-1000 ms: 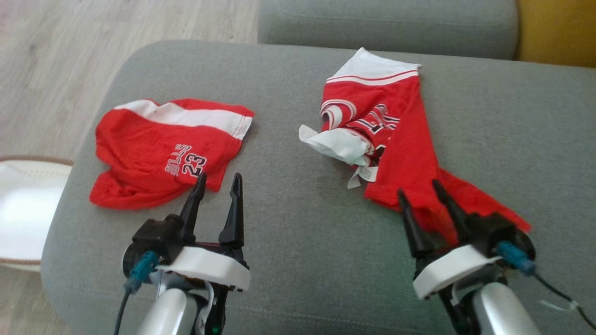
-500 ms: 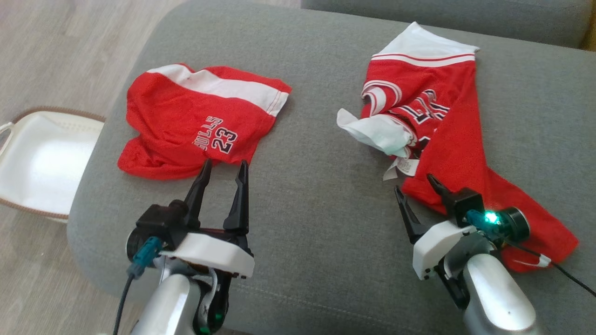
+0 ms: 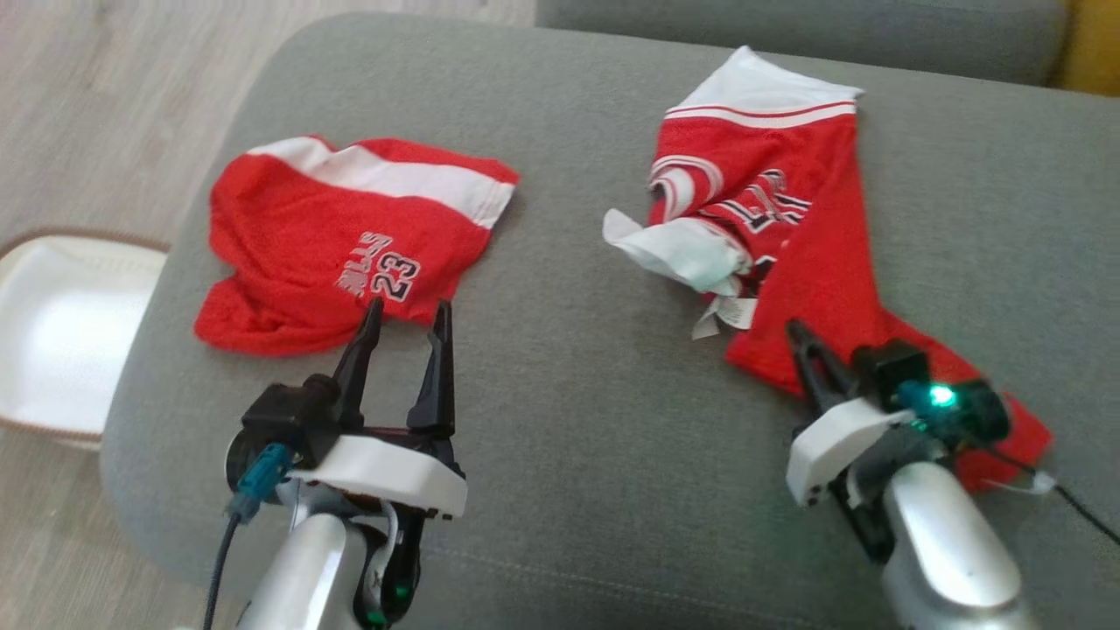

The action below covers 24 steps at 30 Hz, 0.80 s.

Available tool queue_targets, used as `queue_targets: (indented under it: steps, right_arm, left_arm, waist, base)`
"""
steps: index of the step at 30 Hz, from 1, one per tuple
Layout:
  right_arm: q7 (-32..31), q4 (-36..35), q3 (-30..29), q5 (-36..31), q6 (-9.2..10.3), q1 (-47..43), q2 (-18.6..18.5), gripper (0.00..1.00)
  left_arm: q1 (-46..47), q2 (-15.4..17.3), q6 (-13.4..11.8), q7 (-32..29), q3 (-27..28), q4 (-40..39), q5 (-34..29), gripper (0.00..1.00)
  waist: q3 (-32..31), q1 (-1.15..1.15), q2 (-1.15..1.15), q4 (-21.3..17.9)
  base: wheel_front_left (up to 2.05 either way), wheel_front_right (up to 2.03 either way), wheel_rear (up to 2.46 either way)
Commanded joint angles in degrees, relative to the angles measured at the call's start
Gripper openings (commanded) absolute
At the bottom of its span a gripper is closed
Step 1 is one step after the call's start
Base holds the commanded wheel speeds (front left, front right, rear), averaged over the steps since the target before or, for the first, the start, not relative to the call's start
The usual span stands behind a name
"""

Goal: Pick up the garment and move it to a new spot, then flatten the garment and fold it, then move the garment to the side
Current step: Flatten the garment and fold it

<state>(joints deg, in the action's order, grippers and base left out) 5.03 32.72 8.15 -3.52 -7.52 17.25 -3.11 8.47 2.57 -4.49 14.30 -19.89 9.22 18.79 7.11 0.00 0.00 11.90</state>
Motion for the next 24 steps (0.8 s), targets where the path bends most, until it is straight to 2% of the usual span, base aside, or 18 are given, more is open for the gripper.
queue_targets:
  steps: [1, 3, 7, 11, 14, 18, 24]
  right_arm:
    - [-0.1, -3.7, -0.6, 0.1, 0.03, 2.3, 0.2, 0.0]
    - [-0.7, -5.2, -1.9, -0.2, 0.03, 2.3, 0.2, 0.0]
    - [-4.6, -12.9, -7.3, -1.7, 0.03, 2.3, -0.8, 0.0]
    - [-10.3, -20.4, -11.9, -1.4, 0.03, 3.7, -5.7, 0.0]
    - [-14.1, -23.1, -14.8, -1.0, 0.03, 5.9, -10.7, 0.0]
    - [-17.0, -21.5, -16.4, -1.8, 0.03, 9.5, -17.9, 0.0]
    - [-16.7, -14.5, -17.2, -6.0, 0.03, 16.9, -26.1, 0.0]
  left_arm:
    - [1.5, 0.3, 0.0, 0.7, 1.9, -2.0, -0.3, 1.0]
    - [1.4, 0.3, -0.1, 0.7, 2.0, -2.1, -0.3, 1.0]
    - [1.0, 0.3, -0.3, 0.7, 2.2, -2.4, -0.3, 1.0]
    - [0.7, 0.3, -0.3, 0.7, 1.9, -2.8, -0.2, 1.0]
    - [1.0, 0.3, -0.2, 0.7, 1.5, -3.1, -0.1, 1.0]
    - [1.7, 0.3, 0.2, 0.7, 0.9, -3.1, 0.0, 1.0]
    - [2.9, 0.3, 0.9, 0.7, 0.9, -2.7, -0.4, 1.0]
  waist:
    - [-1.1, 0.0, 0.0, -1.7]
    - [-1.4, 0.0, 0.0, -2.3]
    - [-2.2, 0.0, 0.0, -4.1]
    - [-2.1, 0.0, 0.0, -4.8]
    - [-1.3, 0.0, 0.0, -4.5]
    - [0.2, 0.0, 0.0, -3.5]
    - [2.3, 0.0, 0.0, -1.5]
  base:
    - [0.0, 0.0, 0.0]
    - [0.0, 0.0, 0.0]
    - [0.0, 0.0, 0.0]
    - [0.0, 0.0, 0.0]
    - [0.0, 0.0, 0.0]
    - [0.0, 0.0, 0.0]
    - [0.0, 0.0, 0.0]
